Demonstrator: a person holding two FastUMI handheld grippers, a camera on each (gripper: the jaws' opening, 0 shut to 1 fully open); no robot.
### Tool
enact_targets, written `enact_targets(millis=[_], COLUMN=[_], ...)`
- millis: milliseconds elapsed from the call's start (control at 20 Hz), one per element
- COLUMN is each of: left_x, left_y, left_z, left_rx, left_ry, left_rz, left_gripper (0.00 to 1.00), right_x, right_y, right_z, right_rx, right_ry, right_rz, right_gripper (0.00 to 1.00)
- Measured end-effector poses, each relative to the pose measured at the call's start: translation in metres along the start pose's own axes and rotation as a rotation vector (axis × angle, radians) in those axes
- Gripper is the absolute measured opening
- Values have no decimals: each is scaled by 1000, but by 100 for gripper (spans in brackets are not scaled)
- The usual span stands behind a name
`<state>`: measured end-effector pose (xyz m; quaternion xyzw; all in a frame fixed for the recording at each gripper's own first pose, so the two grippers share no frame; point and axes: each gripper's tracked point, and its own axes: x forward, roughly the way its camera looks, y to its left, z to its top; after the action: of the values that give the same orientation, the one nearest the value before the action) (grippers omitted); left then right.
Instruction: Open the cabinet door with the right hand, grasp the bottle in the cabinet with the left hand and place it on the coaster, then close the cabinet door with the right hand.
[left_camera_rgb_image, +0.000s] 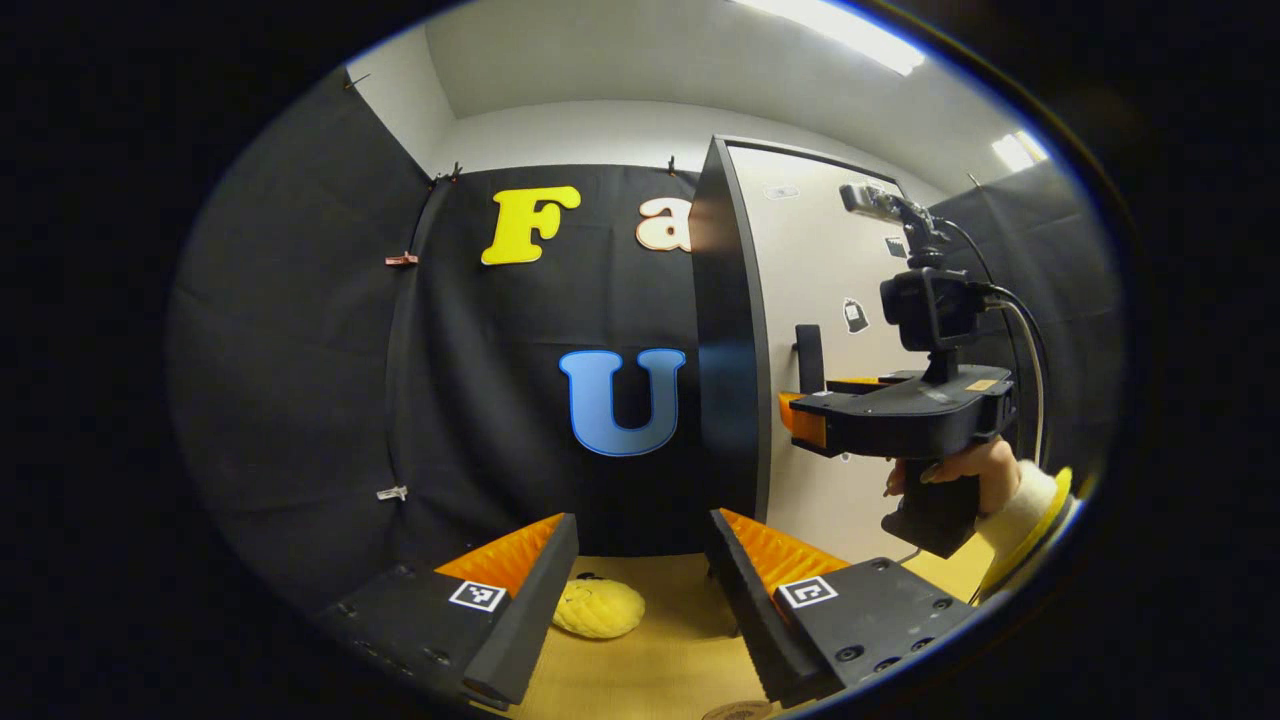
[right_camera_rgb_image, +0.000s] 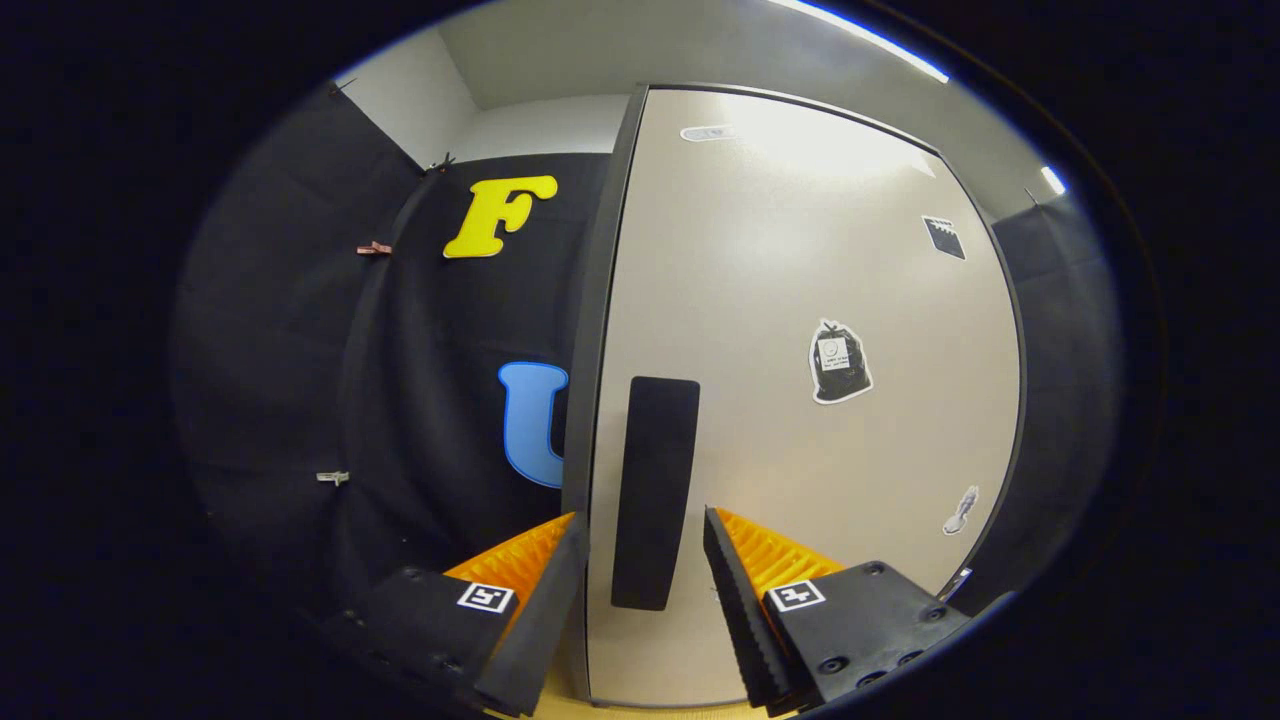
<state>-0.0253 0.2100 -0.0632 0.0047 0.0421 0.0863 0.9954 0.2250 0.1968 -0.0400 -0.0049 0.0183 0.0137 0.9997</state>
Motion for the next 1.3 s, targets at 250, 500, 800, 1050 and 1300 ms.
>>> enact_targets(millis=[250,500,800,1050,1300], left_x=[-5,-16,-26,-40,-45], left_y=[16,21,29,4,-56], left_z=[-4,-8,0,6,5], left_rx=[-4,-5,15,-14,-32], left_ry=[1,10,-9,-11,-4], left_rz=[23,31,61,10,-132], left_gripper=[84,84,84,84,82], right_x=[12,11,-9,-64,-108], right_y=[3,-2,-1,-9,-31], right_z=[-6,-6,-4,1,7], right_rx=[41,48,61,80,80], right_ry=[29,31,73,67,82], right_rz=[-22,-62,-50,41,106], right_gripper=[55,30,10,10,10])
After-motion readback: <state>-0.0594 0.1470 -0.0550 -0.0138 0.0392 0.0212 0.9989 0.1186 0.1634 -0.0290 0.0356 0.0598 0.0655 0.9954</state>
